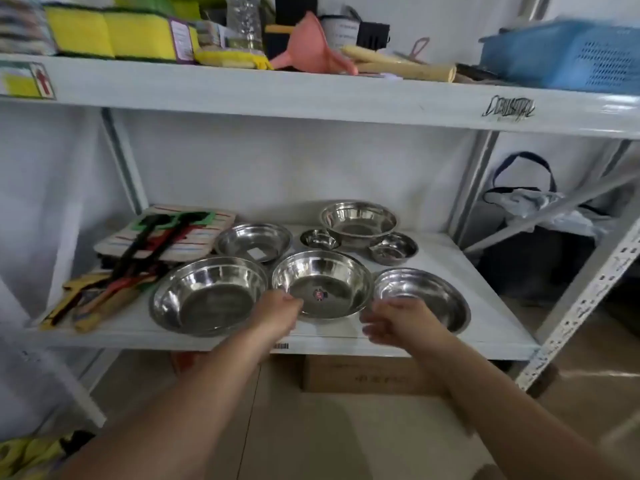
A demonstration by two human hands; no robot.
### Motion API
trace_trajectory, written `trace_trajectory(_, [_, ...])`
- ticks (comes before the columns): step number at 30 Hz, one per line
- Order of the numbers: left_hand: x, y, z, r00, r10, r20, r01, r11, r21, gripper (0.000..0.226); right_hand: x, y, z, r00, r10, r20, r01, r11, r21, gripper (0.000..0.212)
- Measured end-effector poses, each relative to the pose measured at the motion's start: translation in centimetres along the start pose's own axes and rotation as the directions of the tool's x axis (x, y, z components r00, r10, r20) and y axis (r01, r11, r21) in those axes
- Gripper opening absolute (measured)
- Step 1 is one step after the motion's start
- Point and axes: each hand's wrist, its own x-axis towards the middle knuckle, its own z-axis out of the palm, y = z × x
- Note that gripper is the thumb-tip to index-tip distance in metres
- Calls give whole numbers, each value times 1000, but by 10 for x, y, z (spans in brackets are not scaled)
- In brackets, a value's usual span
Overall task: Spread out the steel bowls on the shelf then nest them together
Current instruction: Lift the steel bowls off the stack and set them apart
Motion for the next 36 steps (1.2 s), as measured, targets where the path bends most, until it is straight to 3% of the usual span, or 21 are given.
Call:
trace_trajectory(2, [4,-1,-1,997,-71,-34,71,997,-2,26,14,-8,-1,1000,15,3,-15,1000,7,18])
trace_trajectory(5, [14,-11,7,973,-231,21,231,958,-172,24,49,-15,-2,996,92,-9,-88,979,186,14])
trace_trajectory(11, [43,-19,35,903,-404,148,419,747,-515,34,136,-34,-3,976,180,-121,-133,937,324,13])
trace_trajectory(15, [63,-30,52,887,-437,150,427,652,-627,26,208,-54,-2,964,203,-172,-119,908,401,7])
trace_trajectory(23, [78,-37,57,927,-371,51,303,663,-685,16,288,-49,5,895,326,-303,-179,887,425,23])
trace_trajectory(32, [75,-20,48,948,-312,64,265,660,-703,28,254,-66,-12,925,199,-323,0,852,524,10])
trace_trajectory(36, [67,-2,36,965,-257,48,212,663,-718,36,203,-84,-25,973,85,-216,36,864,502,9])
